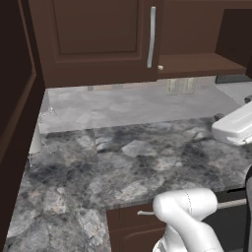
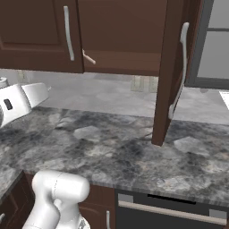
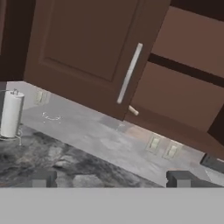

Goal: Open the cabinet. Pick the dish brush and place it next to the sink. Then close the cabinet.

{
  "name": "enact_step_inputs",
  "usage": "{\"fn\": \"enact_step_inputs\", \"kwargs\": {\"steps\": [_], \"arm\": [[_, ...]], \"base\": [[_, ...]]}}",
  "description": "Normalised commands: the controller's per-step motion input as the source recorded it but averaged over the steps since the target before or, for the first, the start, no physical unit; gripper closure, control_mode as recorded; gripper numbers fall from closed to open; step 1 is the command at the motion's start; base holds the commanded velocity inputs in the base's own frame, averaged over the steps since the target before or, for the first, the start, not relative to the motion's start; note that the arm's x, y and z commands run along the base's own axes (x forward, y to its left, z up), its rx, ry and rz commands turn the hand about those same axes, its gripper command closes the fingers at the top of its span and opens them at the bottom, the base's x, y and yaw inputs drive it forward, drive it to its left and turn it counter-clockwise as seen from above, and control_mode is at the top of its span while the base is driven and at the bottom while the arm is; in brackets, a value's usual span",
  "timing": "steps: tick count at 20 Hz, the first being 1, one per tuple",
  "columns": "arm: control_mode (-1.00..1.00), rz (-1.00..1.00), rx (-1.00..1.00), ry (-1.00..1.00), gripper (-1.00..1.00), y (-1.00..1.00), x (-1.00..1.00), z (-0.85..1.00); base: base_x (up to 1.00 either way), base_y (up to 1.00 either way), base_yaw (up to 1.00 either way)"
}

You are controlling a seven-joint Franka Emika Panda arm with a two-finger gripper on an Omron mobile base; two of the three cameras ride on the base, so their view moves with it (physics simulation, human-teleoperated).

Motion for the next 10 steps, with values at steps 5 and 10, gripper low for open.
{"fn": "enact_step_inputs", "kwargs": {"steps": [5,10], "arm": [[-1.0,0.0,0.04,0.17,-1.0,0.36,-0.34,0.54],[-1.0,0.0,0.11,0.25,-1.0,0.22,-0.02,0.36]], "base": [[0.0,0.0,0.0],[0.0,0.0,0.0]]}}
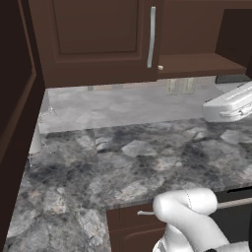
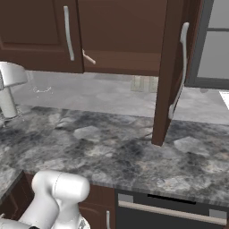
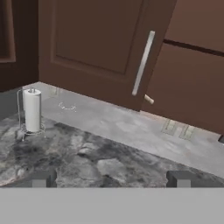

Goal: Open the cabinet. Pick the dish brush and place it next to the sink. Then close the cabinet.

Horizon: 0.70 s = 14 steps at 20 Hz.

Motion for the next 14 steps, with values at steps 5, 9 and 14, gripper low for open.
{"fn": "enact_step_inputs", "kwargs": {"steps": [5,9,14], "arm": [[-1.0,-0.01,0.4,0.1,-1.0,0.0,0.13,-0.39],[-1.0,0.0,0.33,-0.06,-1.0,0.03,0.7,-0.88],[-1.0,-0.06,0.07,0.01,-1.0,0.13,0.21,0.07]], "base": [[0.0,0.0,0.0],[0.0,0.0,0.0],[0.0,0.0,0.0]]}}
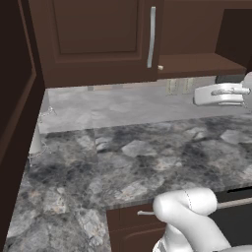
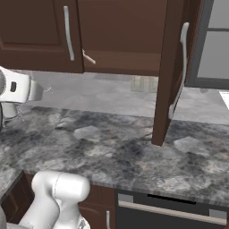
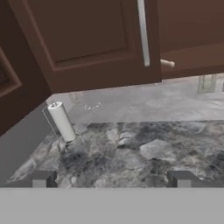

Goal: Open the cabinet. Pick the dish brush and place it next to the sink. Then close the cabinet.

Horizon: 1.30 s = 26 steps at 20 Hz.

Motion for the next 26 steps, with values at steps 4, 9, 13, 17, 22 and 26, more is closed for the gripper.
{"fn": "enact_step_inputs", "kwargs": {"steps": [4,9,13,17,22,26], "arm": [[-1.0,-0.02,0.0,0.04,-1.0,0.0,0.06,0.25],[-1.0,0.0,0.0,0.03,-1.0,0.0,0.23,0.08],[-1.0,0.0,-0.01,0.02,-1.0,0.0,0.29,0.03],[-1.0,0.0,-0.03,0.0,-1.0,0.0,0.54,0.0],[-1.0,0.0,-0.03,0.0,-1.0,0.0,0.48,0.0],[-1.0,-0.01,-0.02,0.0,-1.0,0.0,0.46,0.0]], "base": [[0.0,0.0,0.0],[0.0,0.0,0.0],[0.0,0.0,0.0],[0.0,0.0,0.0],[0.0,0.0,0.0],[0.0,0.0,0.0]]}}
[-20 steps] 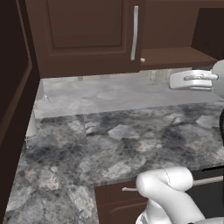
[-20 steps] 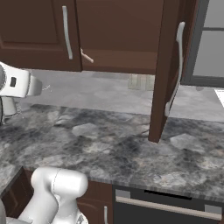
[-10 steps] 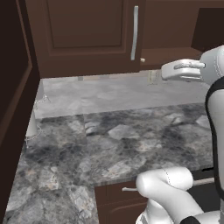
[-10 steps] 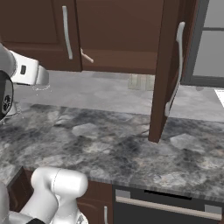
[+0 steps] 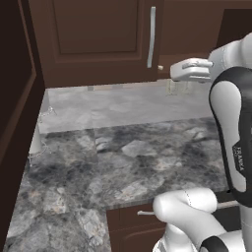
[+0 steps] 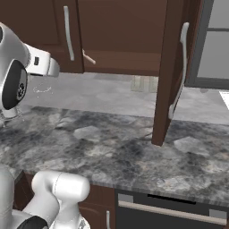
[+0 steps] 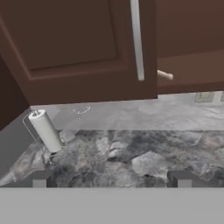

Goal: Open the cabinet. Pick the dish brush and place it next to the sink. Then close the cabinet.

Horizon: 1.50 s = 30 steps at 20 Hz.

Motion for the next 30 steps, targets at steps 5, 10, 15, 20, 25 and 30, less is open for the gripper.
{"fn": "enact_step_inputs", "kwargs": {"steps": [5,10,15,20,25,30], "arm": [[-1.0,-0.02,0.0,0.0,-1.0,0.0,0.4,0.0],[-1.0,-0.03,0.0,0.0,-1.0,0.0,0.4,0.0],[-1.0,-0.04,0.0,-0.07,-1.0,0.0,0.37,0.0],[-1.0,-0.04,0.0,-0.12,-1.0,0.0,0.26,0.0],[-1.0,-0.06,0.0,-0.03,-1.0,0.0,0.27,0.0],[-1.0,-0.11,-0.01,0.01,-1.0,0.0,0.18,0.21]], "base": [[0.0,0.0,0.0],[0.0,0.0,0.0],[0.0,0.0,0.0],[0.0,0.0,0.0],[0.0,0.0,0.0],[0.0,0.0,0.0]]}}
